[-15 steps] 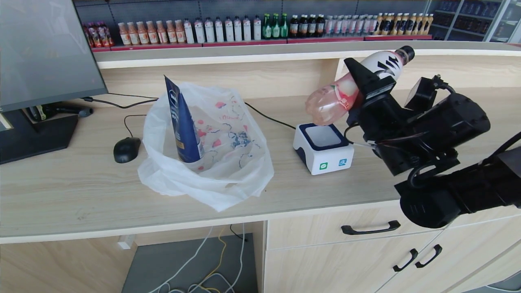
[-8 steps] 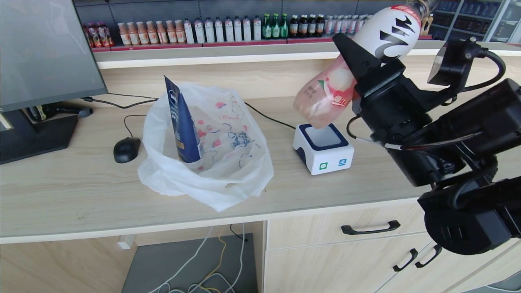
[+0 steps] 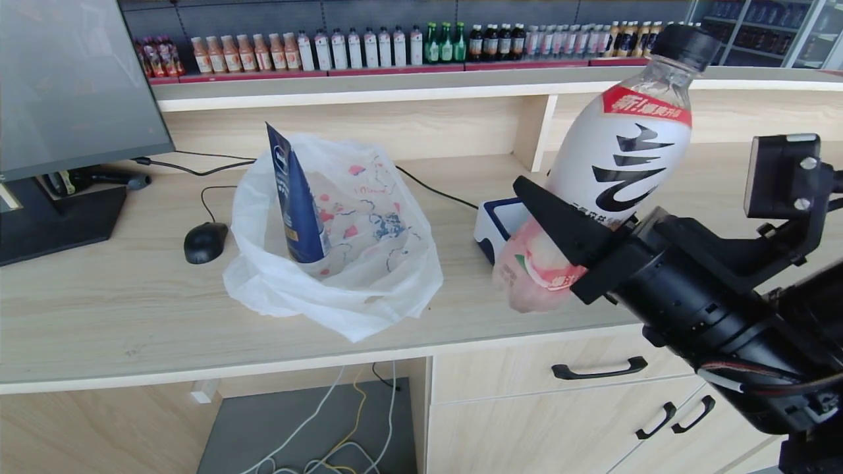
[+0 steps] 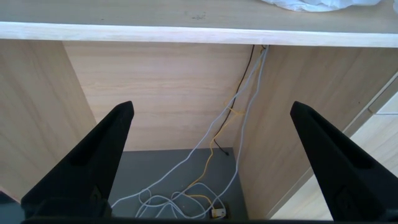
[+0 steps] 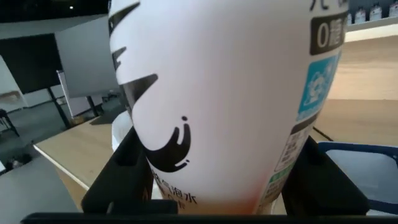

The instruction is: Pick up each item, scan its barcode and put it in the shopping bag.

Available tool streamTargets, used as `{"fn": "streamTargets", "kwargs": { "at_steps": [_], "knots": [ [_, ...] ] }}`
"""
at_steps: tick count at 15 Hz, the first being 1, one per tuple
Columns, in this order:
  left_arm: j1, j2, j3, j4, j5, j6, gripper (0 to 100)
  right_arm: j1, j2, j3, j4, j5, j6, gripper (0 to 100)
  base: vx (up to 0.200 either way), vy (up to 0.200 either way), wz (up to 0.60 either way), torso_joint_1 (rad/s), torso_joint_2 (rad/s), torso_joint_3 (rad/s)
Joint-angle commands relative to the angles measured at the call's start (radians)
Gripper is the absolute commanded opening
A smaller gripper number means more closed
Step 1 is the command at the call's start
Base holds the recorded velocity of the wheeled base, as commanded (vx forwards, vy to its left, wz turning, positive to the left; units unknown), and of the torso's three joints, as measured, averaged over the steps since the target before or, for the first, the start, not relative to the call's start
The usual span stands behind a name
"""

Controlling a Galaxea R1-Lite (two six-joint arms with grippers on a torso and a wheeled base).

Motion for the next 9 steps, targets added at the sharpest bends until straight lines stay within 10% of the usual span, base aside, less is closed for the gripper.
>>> {"fn": "streamTargets", "kwargs": {
  "at_steps": [1,9],
  "knots": [
    [0.0,0.0,0.0,0.0,0.0,0.0,100,-0.007,-0.054,0.102,-0.001,0.001,-0.099,0,0.0,0.0,0.0,0.0,0.0,0.0],
    [0.0,0.0,0.0,0.0,0.0,-0.003,100,-0.076,-0.023,0.022,-0.001,-0.004,-0.211,0,0.0,0.0,0.0,0.0,0.0,0.0]
  ]
}}
